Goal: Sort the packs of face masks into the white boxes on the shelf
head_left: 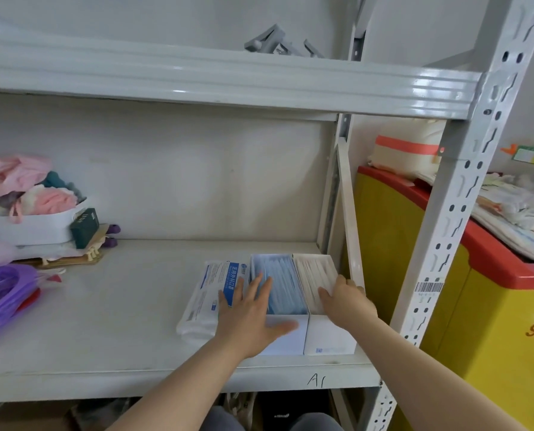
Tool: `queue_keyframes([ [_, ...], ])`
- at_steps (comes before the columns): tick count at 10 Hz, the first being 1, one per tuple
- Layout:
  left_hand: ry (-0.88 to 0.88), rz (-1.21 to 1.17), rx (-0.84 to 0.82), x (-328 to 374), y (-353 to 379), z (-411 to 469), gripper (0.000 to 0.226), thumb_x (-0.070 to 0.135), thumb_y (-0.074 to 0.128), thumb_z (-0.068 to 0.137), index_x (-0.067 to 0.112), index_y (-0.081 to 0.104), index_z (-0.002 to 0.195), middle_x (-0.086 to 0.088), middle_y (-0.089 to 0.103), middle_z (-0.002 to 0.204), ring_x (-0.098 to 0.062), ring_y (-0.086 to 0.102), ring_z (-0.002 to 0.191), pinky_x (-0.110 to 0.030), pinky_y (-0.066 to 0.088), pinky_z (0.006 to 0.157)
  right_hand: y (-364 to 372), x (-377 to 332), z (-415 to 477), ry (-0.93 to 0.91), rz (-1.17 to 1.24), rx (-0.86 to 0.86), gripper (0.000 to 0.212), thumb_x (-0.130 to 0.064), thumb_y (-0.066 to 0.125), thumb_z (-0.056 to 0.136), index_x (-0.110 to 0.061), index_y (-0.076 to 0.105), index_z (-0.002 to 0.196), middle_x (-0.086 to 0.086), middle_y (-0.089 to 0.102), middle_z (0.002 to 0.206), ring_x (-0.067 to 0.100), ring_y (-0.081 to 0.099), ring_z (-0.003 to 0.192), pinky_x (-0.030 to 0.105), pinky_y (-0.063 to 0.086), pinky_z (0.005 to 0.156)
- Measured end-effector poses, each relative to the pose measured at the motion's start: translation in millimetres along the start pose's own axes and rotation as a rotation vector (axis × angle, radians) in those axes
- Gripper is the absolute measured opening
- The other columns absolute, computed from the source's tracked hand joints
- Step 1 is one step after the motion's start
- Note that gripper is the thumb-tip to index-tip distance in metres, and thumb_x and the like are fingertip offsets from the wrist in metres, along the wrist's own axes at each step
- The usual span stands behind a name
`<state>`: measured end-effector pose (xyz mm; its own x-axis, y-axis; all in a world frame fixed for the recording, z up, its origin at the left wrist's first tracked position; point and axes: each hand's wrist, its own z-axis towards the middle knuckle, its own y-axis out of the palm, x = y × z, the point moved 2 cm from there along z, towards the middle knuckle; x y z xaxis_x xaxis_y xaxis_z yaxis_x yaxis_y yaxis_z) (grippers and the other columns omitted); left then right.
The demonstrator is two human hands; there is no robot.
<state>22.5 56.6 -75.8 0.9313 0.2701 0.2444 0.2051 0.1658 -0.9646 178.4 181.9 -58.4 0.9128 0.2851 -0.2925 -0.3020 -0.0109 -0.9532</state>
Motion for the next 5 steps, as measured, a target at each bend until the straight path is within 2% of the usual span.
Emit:
queue_keyframes([
  [1,0.034,-0.071,0.127,8.0,-4.9,-6.3,0.072,0.062,0.024,0.095,0.022,0.012,0.154,0.005,0.008,0.163,-0.023,-0.005,0.151,-0.047,-0.005,0.122,-10.3,-8.5,-14.7,-0.033,-0.003,0.113,0.041,-0.040,0.033,0.100,-0.017,0.041,0.132,0.005,0.053,0.128,0.023,0.052,0.114,0.041,0.048,0.097],
  [2,0.066,-0.110,0.231,20.8,-5.2,-7.6,0.046,0.036,0.027,0.103,0.013,0.041,0.140,-0.003,0.040,0.151,-0.022,0.018,0.148,-0.039,0.011,0.121,-8.9,-25.8,-32.1,-0.079,0.111,0.146,0.039,-0.035,0.035,0.100,-0.017,0.044,0.133,0.005,0.054,0.130,0.023,0.054,0.114,0.039,0.048,0.096],
  [3,0.032,-0.182,0.268,34.5,-6.8,-9.6,0.030,0.016,0.032,0.100,0.009,0.059,0.112,-0.009,0.061,0.120,-0.027,0.047,0.126,-0.035,0.032,0.103,-6.0,-40.2,-46.0,-0.015,0.317,0.093,0.037,-0.032,0.037,0.099,-0.014,0.049,0.130,0.007,0.059,0.122,0.023,0.056,0.100,0.040,0.051,0.091],
  [4,-0.060,-0.380,0.288,45.4,-4.1,-14.9,0.028,0.011,0.033,0.096,0.007,0.061,0.098,-0.012,0.065,0.105,-0.030,0.057,0.104,-0.037,0.034,0.096,-0.1,-42.6,-57.9,0.075,0.493,0.097,0.039,-0.029,0.035,0.098,-0.012,0.053,0.128,0.010,0.060,0.123,0.028,0.056,0.109,0.040,0.044,0.098],
  [5,-0.225,-0.663,0.246,51.2,-13.6,-13.8,0.035,0.022,0.031,0.100,0.011,0.061,0.113,-0.011,0.065,0.112,-0.032,0.058,0.106,-0.038,0.043,0.096,-5.1,-47.4,-63.0,0.060,0.714,0.165,0.039,-0.028,0.037,0.099,-0.011,0.055,0.129,0.014,0.060,0.127,0.030,0.056,0.115,0.040,0.046,0.098],
])
